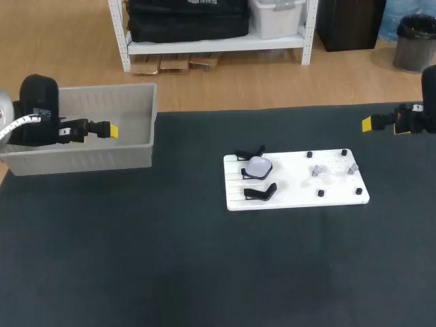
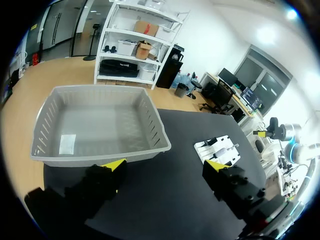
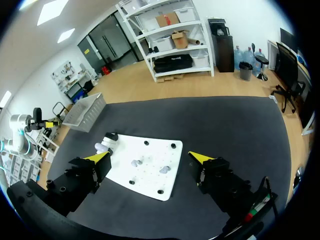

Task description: Pick up each earbud case from the left stands, insert the matching earbuds, close the lid, and place the case in the box.

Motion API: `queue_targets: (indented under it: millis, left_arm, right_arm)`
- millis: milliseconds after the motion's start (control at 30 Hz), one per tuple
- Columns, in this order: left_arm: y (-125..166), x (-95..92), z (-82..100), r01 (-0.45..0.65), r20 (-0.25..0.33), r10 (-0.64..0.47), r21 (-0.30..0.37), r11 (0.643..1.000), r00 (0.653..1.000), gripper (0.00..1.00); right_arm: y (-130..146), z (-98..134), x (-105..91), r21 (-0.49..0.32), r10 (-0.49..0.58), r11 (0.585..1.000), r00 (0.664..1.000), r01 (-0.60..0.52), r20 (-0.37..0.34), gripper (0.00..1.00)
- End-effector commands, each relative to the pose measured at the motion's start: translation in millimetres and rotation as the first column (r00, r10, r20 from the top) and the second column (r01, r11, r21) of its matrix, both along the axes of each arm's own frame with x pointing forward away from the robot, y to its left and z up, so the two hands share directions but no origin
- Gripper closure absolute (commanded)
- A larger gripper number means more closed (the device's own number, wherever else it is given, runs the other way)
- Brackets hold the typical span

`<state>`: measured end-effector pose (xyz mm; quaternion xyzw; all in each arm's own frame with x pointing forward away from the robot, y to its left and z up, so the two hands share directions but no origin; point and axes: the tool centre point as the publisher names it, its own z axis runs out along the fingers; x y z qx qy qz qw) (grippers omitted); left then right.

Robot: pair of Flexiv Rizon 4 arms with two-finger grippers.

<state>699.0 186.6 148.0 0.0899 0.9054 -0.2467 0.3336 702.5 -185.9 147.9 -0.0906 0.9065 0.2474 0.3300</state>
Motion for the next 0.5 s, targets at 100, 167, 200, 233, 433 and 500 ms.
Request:
queue_targets:
  millis: [100, 167, 200, 233, 433, 500]
  left_arm:
    - [-1.7, 0.8, 2.0, -0.005, -0.009, 0.005, 0.009, 1.0, 1.0, 0.0]
    - [-1.7, 0.8, 2.0, -0.005, -0.009, 0.005, 0.009, 1.0, 1.0, 0.0]
    - [-1.7, 0.8, 2.0, -0.005, -0.009, 0.005, 0.009, 1.0, 1.0, 0.0]
    - [-1.7, 0.8, 2.0, -0.005, -0.009, 0.005, 0.009, 1.0, 1.0, 0.0]
    - [-1.7, 0.8, 2.0, -0.005, -0.009, 0.005, 0.009, 1.0, 1.0, 0.0]
    - [-13.2, -2.4, 15.6, 0.252, 0.227, -0.218, -0.132, 0.959, 0.949, 0.0]
  right_arm:
    - [0.3, 1.0, -0.8, -0.003, -0.003, 1.0, 1.0, 0.003, -0.001, 0.0]
    - [0.3, 1.0, -0.8, -0.003, -0.003, 1.0, 1.0, 0.003, -0.001, 0.0]
    - [0.3, 1.0, -0.8, -0.003, -0.003, 1.0, 1.0, 0.003, -0.001, 0.0]
    - [0.3, 1.0, -0.8, -0.003, -0.003, 1.0, 1.0, 0.003, -0.001, 0.0]
    - [0.3, 1.0, -0.8, -0.003, -0.003, 1.0, 1.0, 0.003, -0.001, 0.0]
    - [0.3, 1.0, -0.8, -0.003, -0.003, 1.0, 1.0, 0.003, -0.001, 0.0]
